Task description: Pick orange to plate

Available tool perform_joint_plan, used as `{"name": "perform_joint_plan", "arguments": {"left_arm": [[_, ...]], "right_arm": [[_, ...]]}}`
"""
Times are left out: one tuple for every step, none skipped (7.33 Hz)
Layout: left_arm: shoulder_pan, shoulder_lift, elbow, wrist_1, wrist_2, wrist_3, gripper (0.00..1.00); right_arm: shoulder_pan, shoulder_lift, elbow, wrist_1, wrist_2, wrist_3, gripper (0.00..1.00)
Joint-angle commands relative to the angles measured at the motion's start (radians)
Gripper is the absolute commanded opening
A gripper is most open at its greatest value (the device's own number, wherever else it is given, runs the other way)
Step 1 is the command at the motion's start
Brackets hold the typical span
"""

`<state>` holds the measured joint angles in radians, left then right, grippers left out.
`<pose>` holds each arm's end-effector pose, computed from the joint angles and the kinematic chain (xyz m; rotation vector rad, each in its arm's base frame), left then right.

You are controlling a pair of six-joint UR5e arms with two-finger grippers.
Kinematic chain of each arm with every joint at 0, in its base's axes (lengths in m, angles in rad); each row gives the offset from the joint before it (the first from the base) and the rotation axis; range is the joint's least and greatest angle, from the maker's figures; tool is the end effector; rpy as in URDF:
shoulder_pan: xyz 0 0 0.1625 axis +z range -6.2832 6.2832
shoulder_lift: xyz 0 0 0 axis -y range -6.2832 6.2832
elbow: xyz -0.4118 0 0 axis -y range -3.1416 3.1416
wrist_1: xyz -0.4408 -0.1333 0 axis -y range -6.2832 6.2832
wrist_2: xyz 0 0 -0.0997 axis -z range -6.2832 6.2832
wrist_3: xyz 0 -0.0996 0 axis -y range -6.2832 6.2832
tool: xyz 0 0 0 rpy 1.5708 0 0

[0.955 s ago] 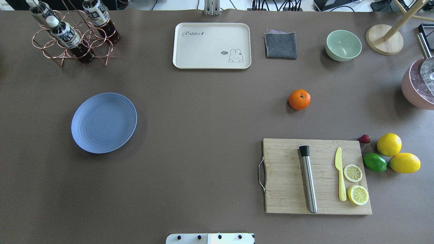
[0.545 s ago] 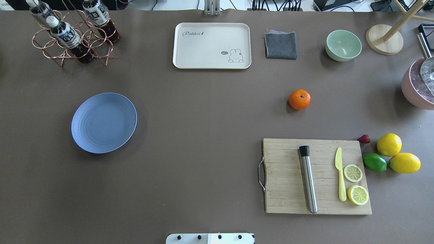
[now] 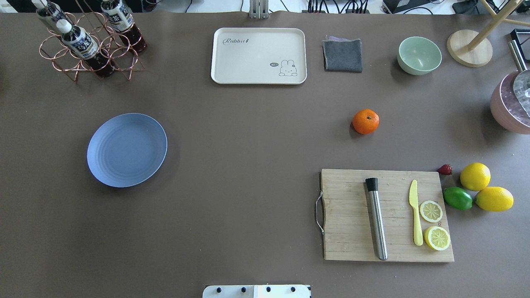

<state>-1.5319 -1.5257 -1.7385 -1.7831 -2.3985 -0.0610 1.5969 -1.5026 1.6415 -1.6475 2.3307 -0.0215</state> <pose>-0.0391 -0.5372 0.5508 0.2741 0.8343 0.1179 0.0795 -0.5667 0.5782 0.0772 -0.7580 -0.0193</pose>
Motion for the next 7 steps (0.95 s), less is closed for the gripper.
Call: {"name": "perform_joint_plan", "arguments": {"left_arm": [[-0.002, 0.013, 0.007, -0.034, 0.004, 0.003, 0.98], [-0.002, 0.021, -0.001, -0.048, 0.006, 0.001, 0.98], [-0.001, 0.019, 0.019, -0.053, 0.004, 0.0, 0.98], [-0.002, 0.021, 0.017, -0.055, -0.005, -0.002, 0.98], [-0.002, 0.025, 0.019, -0.062, -0.002, 0.009, 0.98], [-0.002, 0.067, 0.022, -0.125, -0.005, 0.007, 0.98], [-0.002, 0.099, 0.026, -0.225, -0.005, 0.001, 0.98]], "right_arm": [[0.0, -0.002, 0.001, 0.0, 0.002, 0.003, 1.0], [0.0, -0.005, 0.003, 0.0, 0.002, 0.002, 1.0], [0.0, -0.005, 0.003, 0.0, 0.004, 0.002, 1.0], [0.0, -0.005, 0.004, 0.0, 0.004, 0.0, 1.0], [0.0, -0.005, 0.003, 0.0, 0.004, 0.0, 1.0], [-0.002, -0.005, 0.0, 0.0, 0.002, 0.0, 1.0], [-0.002, -0.007, 0.006, 0.0, 0.002, -0.006, 1.0]]}}
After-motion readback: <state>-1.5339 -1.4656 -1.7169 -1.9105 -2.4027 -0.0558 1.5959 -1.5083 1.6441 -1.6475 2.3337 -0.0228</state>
